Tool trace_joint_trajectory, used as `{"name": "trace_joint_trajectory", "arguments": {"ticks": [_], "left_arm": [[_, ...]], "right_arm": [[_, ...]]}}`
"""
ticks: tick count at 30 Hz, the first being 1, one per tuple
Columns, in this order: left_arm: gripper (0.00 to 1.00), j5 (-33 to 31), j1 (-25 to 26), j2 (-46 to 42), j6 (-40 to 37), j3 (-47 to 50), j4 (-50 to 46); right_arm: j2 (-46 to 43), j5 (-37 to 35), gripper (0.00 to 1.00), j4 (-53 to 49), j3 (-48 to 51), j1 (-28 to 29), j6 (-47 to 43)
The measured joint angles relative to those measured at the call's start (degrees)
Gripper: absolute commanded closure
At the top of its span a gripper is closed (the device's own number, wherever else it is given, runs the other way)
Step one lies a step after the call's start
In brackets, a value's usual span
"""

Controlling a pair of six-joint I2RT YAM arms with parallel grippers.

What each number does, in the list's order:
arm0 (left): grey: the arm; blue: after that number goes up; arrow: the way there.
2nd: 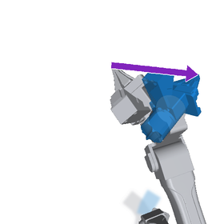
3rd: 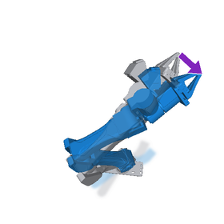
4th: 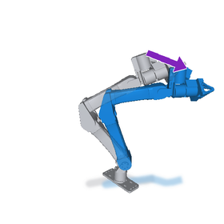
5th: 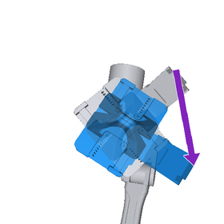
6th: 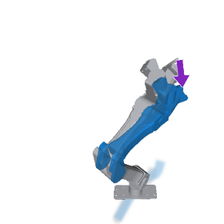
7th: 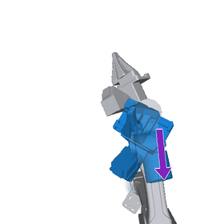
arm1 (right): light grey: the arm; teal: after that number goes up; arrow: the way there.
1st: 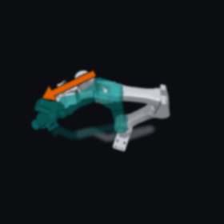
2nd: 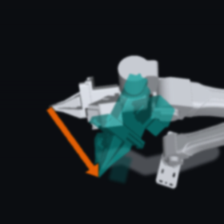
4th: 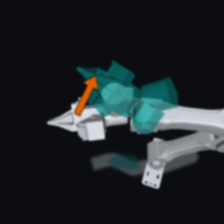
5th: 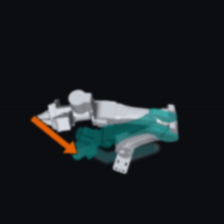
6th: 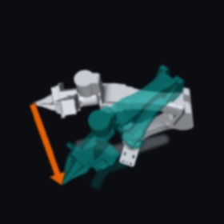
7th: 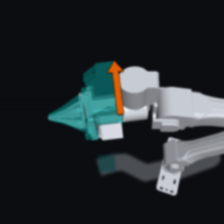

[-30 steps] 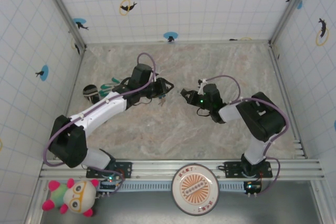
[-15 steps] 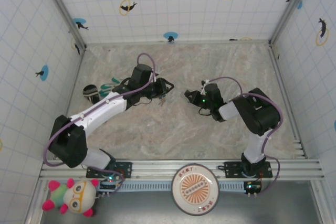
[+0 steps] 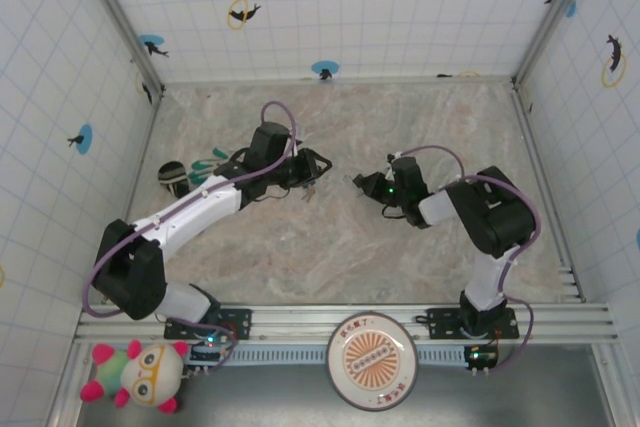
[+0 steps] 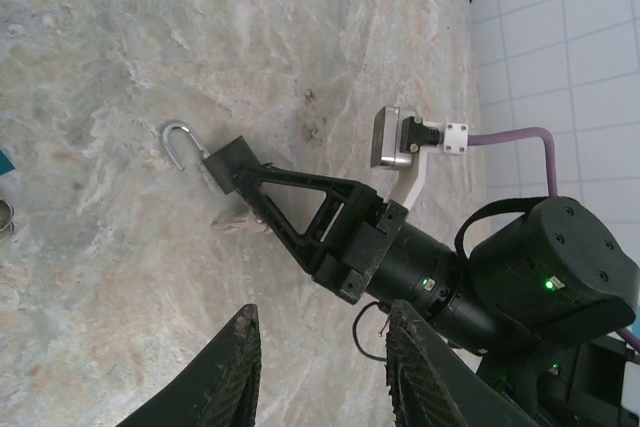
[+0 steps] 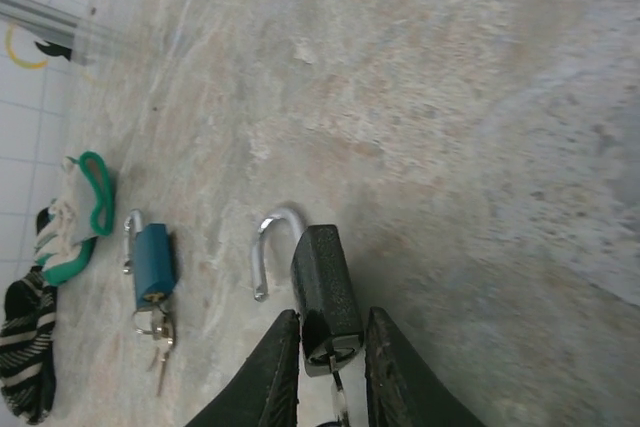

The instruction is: Unlock with the key

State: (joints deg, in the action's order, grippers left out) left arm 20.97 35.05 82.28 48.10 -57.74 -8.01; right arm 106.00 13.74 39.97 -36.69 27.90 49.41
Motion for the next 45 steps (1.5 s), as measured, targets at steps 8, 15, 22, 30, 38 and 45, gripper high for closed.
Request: {"name": "trace_joint_trajectory", "arguments": {"ticks": [8,15,22,30,38,45], "left_arm": [[0.63,0.37,0.0,0.0,0.0,0.0,0.0],[0.59,-0.22,-0.02,0.0,0.02,0.04,0.0],[0.57,-2.21,-0.24,0.0,-0.04,0.7,-0.35],[0.03,-7.43,-1.46,-0.04,-1.49,0.7,-4.76],[0.03,-19.67,-3.8,-1.18,-5.51,-2.27,-14.25],[0.03,-39.63,-4.52,-3.26,-12.57,-5.46,-16.63]], "right_arm": [[-4.04,-0.31,0.69,-6.86,0.0,-1.88,-2.54],[-15.13,-3.96,0.64,-16.28,1.55,-3.65,-7.1],[-26.27,-11.1,0.53,-28.33,2.16,-3.63,-12.41],[-38.29,-19.61,0.01,-37.77,2.16,-3.63,-16.85],[-43.93,-34.73,0.01,-49.59,0.09,-3.58,-18.49],[-45.33,-53.94,0.01,-54.49,-5.75,-3.63,-20.41]]}}
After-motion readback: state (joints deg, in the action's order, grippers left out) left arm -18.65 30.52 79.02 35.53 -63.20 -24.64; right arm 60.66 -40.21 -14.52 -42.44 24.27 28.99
